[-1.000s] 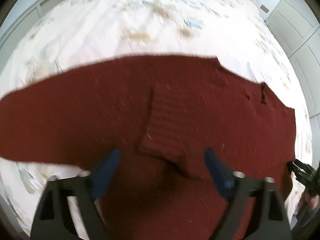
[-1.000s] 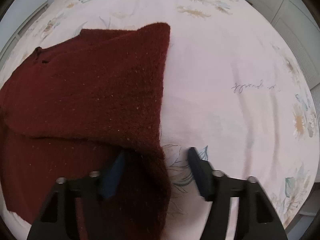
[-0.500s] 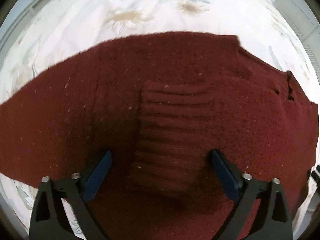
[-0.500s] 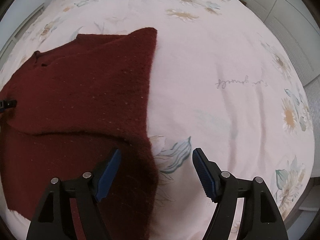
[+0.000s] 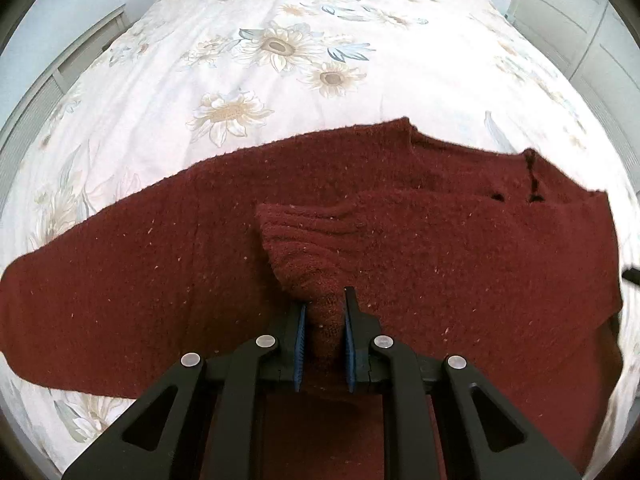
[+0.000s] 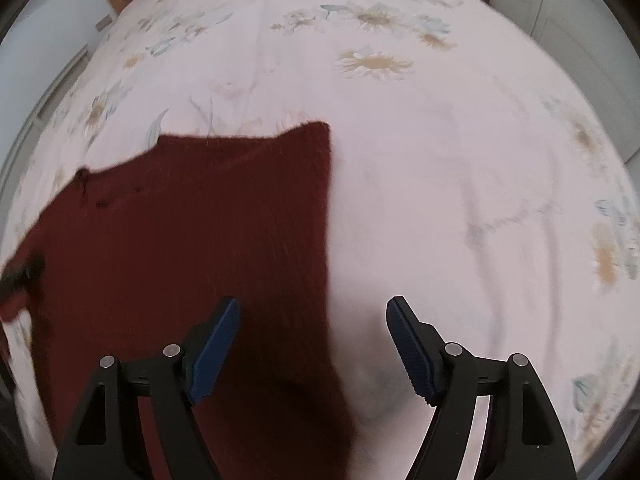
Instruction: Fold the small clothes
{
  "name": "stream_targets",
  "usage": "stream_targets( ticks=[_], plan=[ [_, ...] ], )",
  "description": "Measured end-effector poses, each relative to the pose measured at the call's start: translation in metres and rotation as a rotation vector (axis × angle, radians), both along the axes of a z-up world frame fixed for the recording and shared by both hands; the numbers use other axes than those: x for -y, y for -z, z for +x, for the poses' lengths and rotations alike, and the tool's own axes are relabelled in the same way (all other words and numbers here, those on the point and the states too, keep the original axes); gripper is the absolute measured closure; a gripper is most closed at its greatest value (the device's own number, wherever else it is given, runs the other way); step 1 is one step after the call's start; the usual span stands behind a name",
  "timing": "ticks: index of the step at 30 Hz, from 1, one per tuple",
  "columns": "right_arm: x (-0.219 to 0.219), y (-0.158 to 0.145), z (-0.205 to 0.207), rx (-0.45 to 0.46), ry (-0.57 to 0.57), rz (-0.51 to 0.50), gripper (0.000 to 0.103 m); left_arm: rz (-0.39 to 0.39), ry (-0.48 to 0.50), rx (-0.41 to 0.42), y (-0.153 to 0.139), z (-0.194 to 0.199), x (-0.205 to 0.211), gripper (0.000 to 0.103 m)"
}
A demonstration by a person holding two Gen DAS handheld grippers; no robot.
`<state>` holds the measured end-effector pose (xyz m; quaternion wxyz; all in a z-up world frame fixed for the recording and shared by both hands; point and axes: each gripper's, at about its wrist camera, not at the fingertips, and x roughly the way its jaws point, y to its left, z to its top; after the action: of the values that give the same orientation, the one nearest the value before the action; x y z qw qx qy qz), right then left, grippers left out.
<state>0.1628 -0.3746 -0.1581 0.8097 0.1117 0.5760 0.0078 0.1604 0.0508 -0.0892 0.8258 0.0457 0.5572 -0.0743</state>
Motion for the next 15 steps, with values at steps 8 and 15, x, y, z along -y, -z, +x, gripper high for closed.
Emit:
stream_targets(
  ticks=[8, 15],
  plan=[
    [-0.019, 0.011, 0.019, -0.01, -0.035, -0.041, 0.081, -0.042, -0.033, 0.023, -0.002, -0.014, -0.01, 0.09],
    [-0.015, 0.024, 0.017, -0.023, -0.031, -0.116, 0.084, -0.011, -0.049, -0.013, 0.025, -0.007, 0.001, 0.088]
  ],
)
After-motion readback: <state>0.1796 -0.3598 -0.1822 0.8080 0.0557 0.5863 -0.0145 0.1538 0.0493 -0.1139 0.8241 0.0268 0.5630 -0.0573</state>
